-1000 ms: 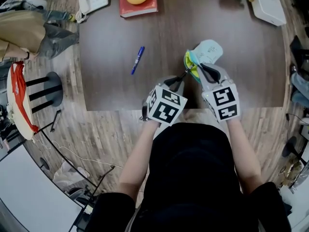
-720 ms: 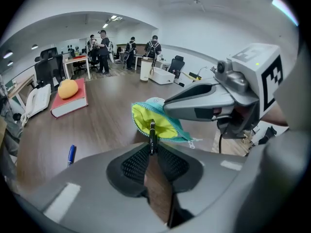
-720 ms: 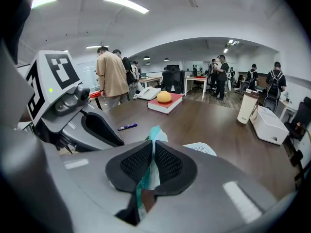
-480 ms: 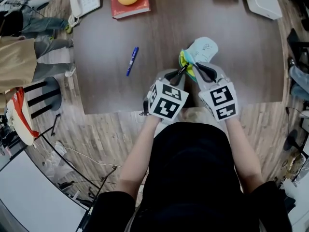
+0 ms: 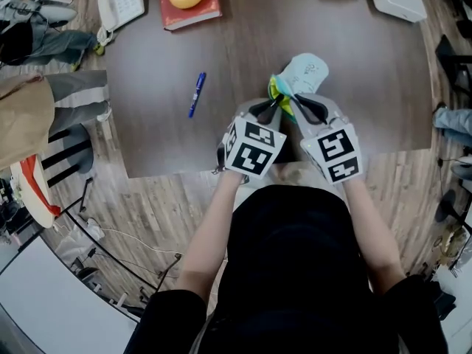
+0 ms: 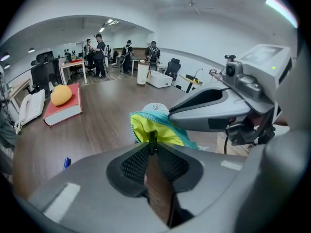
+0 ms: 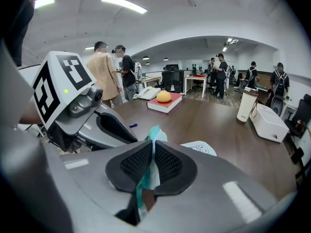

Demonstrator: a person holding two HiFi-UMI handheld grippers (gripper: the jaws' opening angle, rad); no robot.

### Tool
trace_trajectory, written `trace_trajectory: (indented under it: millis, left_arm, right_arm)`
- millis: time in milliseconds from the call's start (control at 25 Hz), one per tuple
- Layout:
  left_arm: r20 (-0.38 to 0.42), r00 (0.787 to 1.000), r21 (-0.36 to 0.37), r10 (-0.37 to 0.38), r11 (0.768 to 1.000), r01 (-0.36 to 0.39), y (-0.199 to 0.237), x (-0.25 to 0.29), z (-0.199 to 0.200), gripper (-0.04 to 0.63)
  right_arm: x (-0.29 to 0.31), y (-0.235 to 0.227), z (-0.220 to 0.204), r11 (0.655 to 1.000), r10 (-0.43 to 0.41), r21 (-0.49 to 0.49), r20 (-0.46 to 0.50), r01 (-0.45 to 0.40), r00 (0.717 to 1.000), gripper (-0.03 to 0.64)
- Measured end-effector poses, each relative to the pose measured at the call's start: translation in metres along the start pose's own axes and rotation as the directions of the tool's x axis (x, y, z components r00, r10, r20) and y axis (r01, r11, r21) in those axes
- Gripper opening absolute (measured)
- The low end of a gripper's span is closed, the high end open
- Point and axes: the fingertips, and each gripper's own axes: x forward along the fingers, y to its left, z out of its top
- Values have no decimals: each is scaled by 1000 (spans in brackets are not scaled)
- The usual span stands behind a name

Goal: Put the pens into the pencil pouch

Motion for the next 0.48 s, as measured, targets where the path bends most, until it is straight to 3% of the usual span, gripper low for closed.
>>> trace_trajectory:
  millis: [480]
  left_arm:
    - [13, 1000, 10, -16, 1000, 16, 3, 10, 6, 57]
  right_arm:
    - [-2, 2, -2, 1000, 4, -2, 3, -4, 1000, 28]
